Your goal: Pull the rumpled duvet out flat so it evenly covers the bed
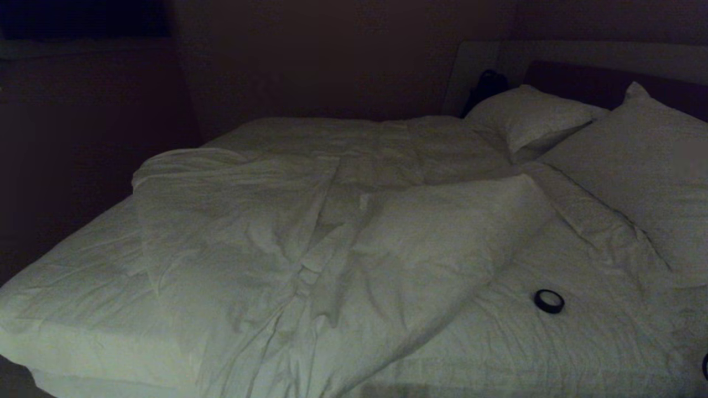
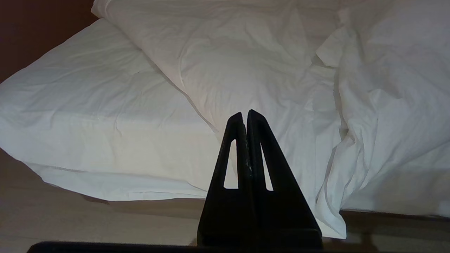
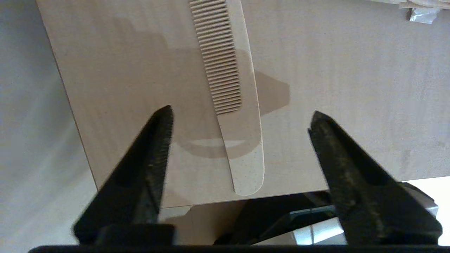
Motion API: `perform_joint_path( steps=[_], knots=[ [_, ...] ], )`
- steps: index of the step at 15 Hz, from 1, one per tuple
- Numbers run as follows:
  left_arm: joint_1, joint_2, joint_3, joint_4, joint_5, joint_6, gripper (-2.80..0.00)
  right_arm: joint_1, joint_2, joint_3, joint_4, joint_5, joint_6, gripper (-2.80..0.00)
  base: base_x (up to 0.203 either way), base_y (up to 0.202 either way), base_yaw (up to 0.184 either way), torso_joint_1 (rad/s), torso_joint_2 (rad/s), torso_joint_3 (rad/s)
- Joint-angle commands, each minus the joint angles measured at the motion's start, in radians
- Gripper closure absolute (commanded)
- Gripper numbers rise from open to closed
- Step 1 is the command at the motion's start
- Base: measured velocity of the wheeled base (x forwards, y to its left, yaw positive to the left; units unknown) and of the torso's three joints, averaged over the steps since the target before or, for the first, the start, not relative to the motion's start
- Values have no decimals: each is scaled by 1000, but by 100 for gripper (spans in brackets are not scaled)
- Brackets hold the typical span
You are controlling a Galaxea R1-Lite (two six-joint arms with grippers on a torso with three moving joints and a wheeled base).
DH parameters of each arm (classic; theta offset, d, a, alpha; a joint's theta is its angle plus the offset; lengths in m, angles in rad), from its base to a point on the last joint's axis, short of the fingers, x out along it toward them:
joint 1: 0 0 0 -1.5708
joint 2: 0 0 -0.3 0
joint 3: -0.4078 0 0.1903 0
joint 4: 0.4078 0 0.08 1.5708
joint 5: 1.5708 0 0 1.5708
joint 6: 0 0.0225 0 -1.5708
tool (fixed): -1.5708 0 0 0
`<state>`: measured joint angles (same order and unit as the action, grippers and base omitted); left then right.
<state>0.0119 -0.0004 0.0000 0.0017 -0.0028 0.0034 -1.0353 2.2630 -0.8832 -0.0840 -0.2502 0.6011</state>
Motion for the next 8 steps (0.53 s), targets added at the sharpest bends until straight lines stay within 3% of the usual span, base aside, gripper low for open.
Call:
perform_joint_path(
  steps=[1, 6, 8],
  knots=[
    [0, 0, 0, 0, 1, 0, 0, 0, 0, 1, -17, -1, 5, -280, 0, 0, 0, 0, 0, 0],
    [0, 0, 0, 0, 0, 0, 0, 0, -32, 19, -47, 28, 4, -280, 0, 0, 0, 0, 0, 0],
    [0, 0, -1, 0, 0, 0, 0, 1, -114, 57, -82, 123, -1, -280, 0, 0, 0, 0, 0, 0]
  ],
)
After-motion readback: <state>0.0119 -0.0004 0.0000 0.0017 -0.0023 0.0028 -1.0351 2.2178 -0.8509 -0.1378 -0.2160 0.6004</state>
